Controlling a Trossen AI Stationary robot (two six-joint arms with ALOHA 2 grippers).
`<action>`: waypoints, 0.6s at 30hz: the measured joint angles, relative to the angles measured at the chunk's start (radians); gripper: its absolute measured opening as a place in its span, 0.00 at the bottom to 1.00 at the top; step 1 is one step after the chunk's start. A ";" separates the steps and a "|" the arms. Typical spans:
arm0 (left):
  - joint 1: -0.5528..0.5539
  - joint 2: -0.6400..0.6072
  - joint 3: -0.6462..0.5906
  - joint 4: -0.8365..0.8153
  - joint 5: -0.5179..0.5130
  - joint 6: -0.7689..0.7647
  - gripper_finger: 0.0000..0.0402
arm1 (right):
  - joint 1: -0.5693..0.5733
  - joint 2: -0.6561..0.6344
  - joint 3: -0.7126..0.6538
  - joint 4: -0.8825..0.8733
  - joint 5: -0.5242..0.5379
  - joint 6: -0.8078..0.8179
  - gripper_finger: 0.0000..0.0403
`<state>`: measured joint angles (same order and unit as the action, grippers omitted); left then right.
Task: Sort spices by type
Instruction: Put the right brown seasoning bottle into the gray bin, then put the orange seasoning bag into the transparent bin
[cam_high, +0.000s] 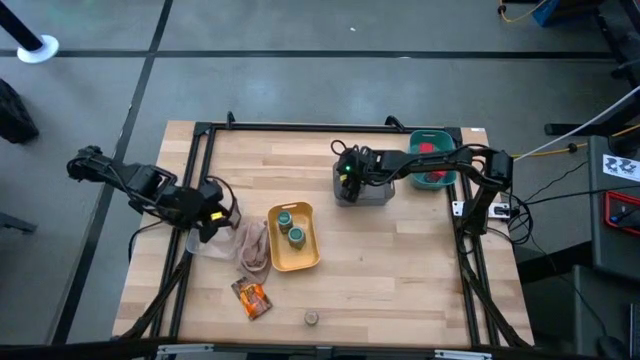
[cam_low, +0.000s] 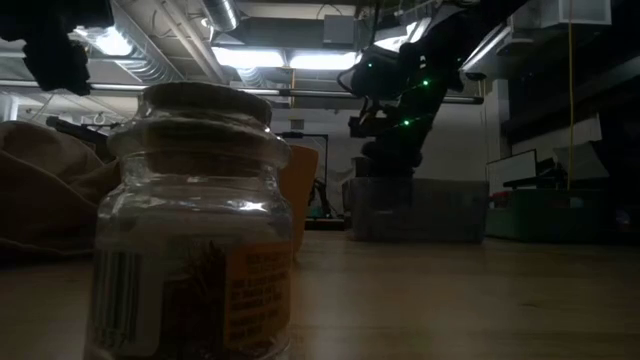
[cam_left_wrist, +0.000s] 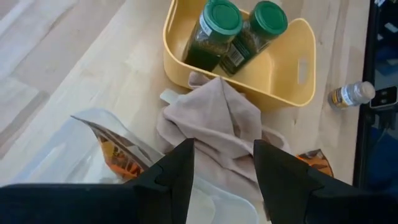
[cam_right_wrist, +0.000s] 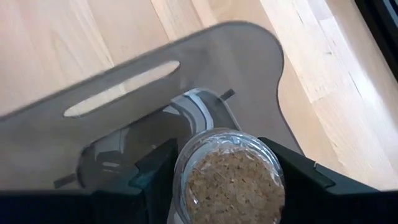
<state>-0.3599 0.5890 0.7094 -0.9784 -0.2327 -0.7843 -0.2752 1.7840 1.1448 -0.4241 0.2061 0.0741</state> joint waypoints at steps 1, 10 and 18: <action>0.000 -0.002 0.000 0.000 0.000 -0.008 0.37 | 0.000 0.000 0.000 0.008 -0.004 0.000 0.54; 0.000 -0.002 0.000 -0.001 0.000 0.008 0.37 | 0.000 0.000 0.000 0.043 -0.007 0.020 0.54; 0.000 -0.002 0.000 -0.002 0.000 0.006 0.37 | 0.000 0.000 0.000 0.026 -0.008 0.094 0.65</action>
<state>-0.3603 0.5867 0.7094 -0.9802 -0.2329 -0.7780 -0.2752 1.7840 1.1446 -0.3979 0.1982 0.1682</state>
